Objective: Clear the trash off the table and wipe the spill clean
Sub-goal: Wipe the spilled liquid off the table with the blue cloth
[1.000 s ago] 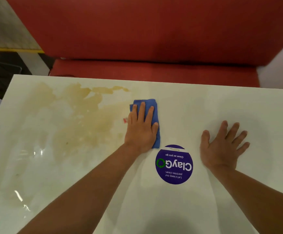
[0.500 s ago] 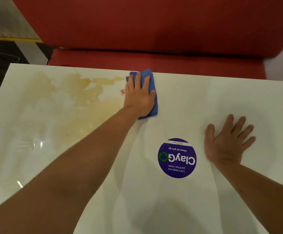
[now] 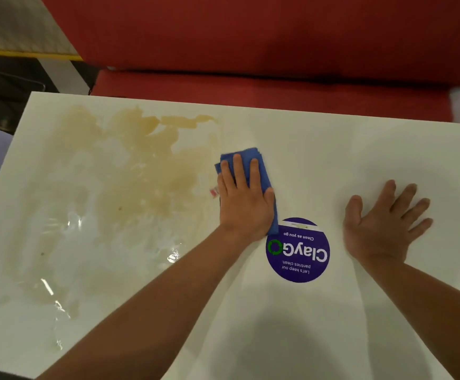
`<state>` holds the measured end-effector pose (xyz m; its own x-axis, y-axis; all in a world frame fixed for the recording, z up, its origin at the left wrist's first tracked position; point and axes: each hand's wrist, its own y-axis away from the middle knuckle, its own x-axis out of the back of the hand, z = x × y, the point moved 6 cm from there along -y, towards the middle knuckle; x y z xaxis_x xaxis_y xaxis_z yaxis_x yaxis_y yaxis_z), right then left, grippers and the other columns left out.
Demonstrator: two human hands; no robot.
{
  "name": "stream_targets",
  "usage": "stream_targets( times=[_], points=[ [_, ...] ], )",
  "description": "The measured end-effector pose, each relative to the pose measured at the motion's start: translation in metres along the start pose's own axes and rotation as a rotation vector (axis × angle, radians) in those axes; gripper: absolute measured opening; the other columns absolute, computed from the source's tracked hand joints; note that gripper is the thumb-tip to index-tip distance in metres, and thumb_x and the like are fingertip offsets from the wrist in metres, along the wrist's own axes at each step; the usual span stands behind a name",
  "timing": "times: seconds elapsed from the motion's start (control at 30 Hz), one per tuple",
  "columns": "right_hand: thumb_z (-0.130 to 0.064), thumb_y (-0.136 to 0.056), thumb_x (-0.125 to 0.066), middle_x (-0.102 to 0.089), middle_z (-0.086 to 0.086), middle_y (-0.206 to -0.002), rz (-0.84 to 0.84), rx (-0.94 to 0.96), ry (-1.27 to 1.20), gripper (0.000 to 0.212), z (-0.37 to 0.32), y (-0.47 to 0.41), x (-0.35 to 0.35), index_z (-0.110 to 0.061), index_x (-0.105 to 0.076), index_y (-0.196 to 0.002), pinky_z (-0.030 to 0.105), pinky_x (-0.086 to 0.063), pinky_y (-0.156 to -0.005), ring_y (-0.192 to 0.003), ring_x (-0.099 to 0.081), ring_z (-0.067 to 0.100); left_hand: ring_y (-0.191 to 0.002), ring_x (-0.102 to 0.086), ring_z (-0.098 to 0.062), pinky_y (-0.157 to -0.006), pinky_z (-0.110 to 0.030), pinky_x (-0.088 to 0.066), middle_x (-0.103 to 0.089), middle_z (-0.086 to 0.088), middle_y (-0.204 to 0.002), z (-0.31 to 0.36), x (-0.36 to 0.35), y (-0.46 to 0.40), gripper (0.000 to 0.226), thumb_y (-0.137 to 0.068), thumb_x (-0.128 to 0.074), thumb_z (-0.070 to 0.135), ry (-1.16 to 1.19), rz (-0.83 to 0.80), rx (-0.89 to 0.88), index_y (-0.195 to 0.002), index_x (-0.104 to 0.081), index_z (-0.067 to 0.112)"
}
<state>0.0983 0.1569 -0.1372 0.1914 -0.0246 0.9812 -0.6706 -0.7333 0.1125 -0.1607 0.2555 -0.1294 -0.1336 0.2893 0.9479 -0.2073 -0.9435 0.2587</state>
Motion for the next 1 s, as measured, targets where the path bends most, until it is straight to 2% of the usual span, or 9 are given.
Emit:
stream_targets(
  times=[0.1, 0.27, 0.37, 0.47, 0.6, 0.8, 0.9, 1.0],
  points=[
    [-0.060, -0.096, -0.023, -0.005, 0.020, -0.169, 0.001, -0.005, 0.006, 0.078, 0.001, 0.001, 0.001, -0.015, -0.013, -0.159, 0.067, -0.002, -0.121, -0.154, 0.000, 0.048, -0.153, 0.005, -0.047, -0.125, -0.054, 0.001, 0.005, -0.021, -0.168, -0.001, 0.012, -0.051, 0.070, -0.106, -0.022, 0.050, -0.009, 0.014, 0.007, -0.163, -0.002, 0.014],
    [-0.059, -0.095, -0.024, -0.007, 0.022, -0.168, 0.008, 0.001, -0.018, 0.079, -0.002, 0.002, 0.005, -0.013, -0.016, -0.158, 0.069, -0.003, -0.120, -0.153, -0.001, 0.050, -0.153, 0.008, -0.045, -0.125, -0.054, 0.001, 0.009, -0.018, -0.169, -0.004, 0.027, -0.099, 0.069, -0.107, -0.022, 0.050, -0.001, -0.005, 0.058, -0.163, 0.002, 0.017],
    [-0.060, -0.095, -0.021, -0.006, 0.022, -0.168, -0.002, 0.011, -0.014, 0.080, -0.002, 0.003, 0.006, -0.012, -0.015, -0.158, 0.069, -0.002, -0.120, -0.153, 0.000, 0.050, -0.154, 0.009, -0.044, -0.125, -0.053, 0.001, 0.008, -0.018, -0.169, -0.004, 0.018, -0.057, 0.068, -0.108, -0.020, 0.050, -0.002, 0.017, 0.015, -0.163, 0.002, 0.017],
    [-0.061, -0.095, -0.021, -0.007, 0.024, -0.168, -0.001, 0.011, -0.016, 0.080, -0.002, 0.003, 0.005, -0.012, -0.016, -0.158, 0.070, -0.004, -0.120, -0.152, -0.002, 0.051, -0.154, 0.014, -0.040, -0.126, -0.053, 0.002, 0.011, -0.016, -0.169, -0.007, -0.001, 0.016, 0.067, -0.105, -0.007, 0.050, 0.029, -0.029, -0.070, -0.162, 0.005, 0.018],
    [-0.059, -0.095, -0.024, -0.011, 0.026, -0.166, 0.021, 0.007, -0.005, 0.079, 0.000, 0.003, 0.003, -0.010, -0.018, -0.157, 0.071, -0.005, -0.119, -0.151, -0.005, 0.053, -0.154, -0.003, -0.043, -0.125, -0.053, -0.006, -0.007, -0.018, -0.169, -0.021, -0.013, 0.063, 0.064, -0.106, -0.015, 0.046, -0.001, -0.005, -0.158, -0.163, -0.013, 0.015],
    [-0.061, -0.095, -0.022, -0.009, 0.024, -0.167, 0.023, 0.014, -0.008, 0.079, -0.001, 0.002, 0.005, -0.013, -0.017, -0.157, 0.070, -0.005, -0.120, -0.152, -0.003, 0.051, -0.154, 0.001, -0.042, -0.125, -0.053, -0.006, -0.006, -0.015, -0.169, -0.018, 0.010, -0.013, 0.070, -0.102, -0.011, 0.053, -0.011, -0.029, -0.340, -0.162, -0.018, 0.016],
    [-0.063, -0.095, -0.020, -0.008, 0.022, -0.168, 0.020, 0.016, -0.003, 0.080, -0.001, 0.003, 0.005, -0.014, -0.016, -0.157, 0.069, -0.005, -0.120, -0.153, -0.004, 0.051, -0.153, -0.004, -0.046, -0.123, -0.057, -0.010, -0.012, -0.018, -0.168, -0.018, 0.024, -0.061, 0.072, -0.101, -0.017, 0.054, 0.004, -0.023, -0.349, -0.161, -0.024, 0.014],
    [-0.063, -0.094, -0.020, -0.007, 0.022, -0.168, 0.012, 0.015, -0.004, 0.080, -0.002, 0.003, 0.007, -0.013, -0.016, -0.158, 0.069, -0.005, -0.120, -0.153, -0.003, 0.050, -0.154, -0.002, -0.045, -0.123, -0.057, -0.009, -0.009, -0.019, -0.168, -0.019, 0.023, -0.061, 0.076, -0.099, -0.011, 0.056, 0.011, -0.013, -0.309, -0.161, -0.022, 0.013]
  ],
)
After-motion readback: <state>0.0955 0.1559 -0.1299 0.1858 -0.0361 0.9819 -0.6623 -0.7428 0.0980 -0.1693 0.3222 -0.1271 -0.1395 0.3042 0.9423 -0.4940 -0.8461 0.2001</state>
